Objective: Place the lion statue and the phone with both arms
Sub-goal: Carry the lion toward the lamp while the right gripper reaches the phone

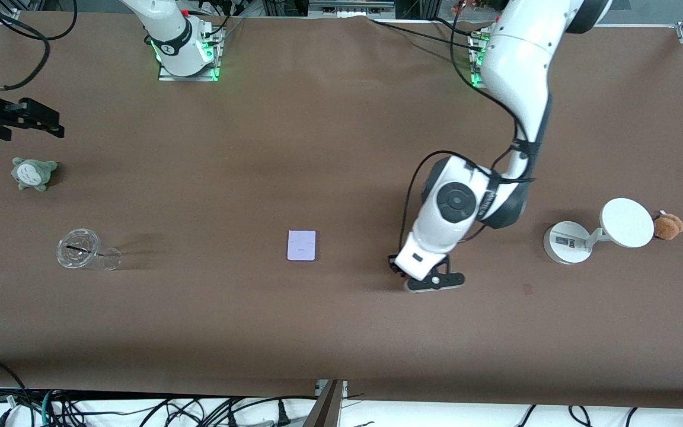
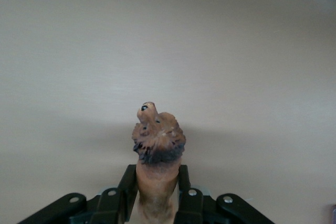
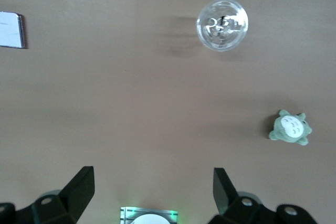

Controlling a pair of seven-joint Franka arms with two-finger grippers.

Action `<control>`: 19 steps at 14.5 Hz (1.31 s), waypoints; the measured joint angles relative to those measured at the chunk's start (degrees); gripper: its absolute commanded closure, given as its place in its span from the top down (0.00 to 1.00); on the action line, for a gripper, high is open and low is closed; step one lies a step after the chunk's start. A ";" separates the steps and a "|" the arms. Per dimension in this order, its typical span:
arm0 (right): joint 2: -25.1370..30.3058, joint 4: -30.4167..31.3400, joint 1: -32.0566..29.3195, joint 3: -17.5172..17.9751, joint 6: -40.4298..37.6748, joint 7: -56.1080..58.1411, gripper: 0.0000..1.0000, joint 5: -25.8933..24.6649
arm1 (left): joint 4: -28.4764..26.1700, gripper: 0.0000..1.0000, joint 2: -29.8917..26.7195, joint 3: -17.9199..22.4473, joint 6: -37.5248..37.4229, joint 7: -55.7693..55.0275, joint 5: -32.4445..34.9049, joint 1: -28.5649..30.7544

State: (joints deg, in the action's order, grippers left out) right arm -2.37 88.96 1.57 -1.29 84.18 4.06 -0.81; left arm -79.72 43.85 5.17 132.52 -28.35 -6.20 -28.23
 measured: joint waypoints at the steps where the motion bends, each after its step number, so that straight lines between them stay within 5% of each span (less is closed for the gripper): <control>1: -0.38 0.00 1.11 0.10 0.44 -1.01 1.00 0.13 | -2.74 0.00 -2.11 0.01 -0.09 2.74 0.00 1.43; 8: -6.67 0.00 8.76 0.37 7.57 -8.74 1.00 1.08 | -21.06 0.00 -13.58 -0.04 -0.56 18.41 0.00 10.96; 19: -19.02 0.08 20.91 0.59 24.21 -25.70 1.00 1.30 | -24.01 0.00 -13.94 -0.02 0.78 30.46 0.63 21.64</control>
State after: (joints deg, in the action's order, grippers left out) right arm -21.38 89.05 22.48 -0.70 108.38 -21.64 0.49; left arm -103.73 29.92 5.15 133.30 2.11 -5.57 -6.59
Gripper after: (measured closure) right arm 0.000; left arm 0.652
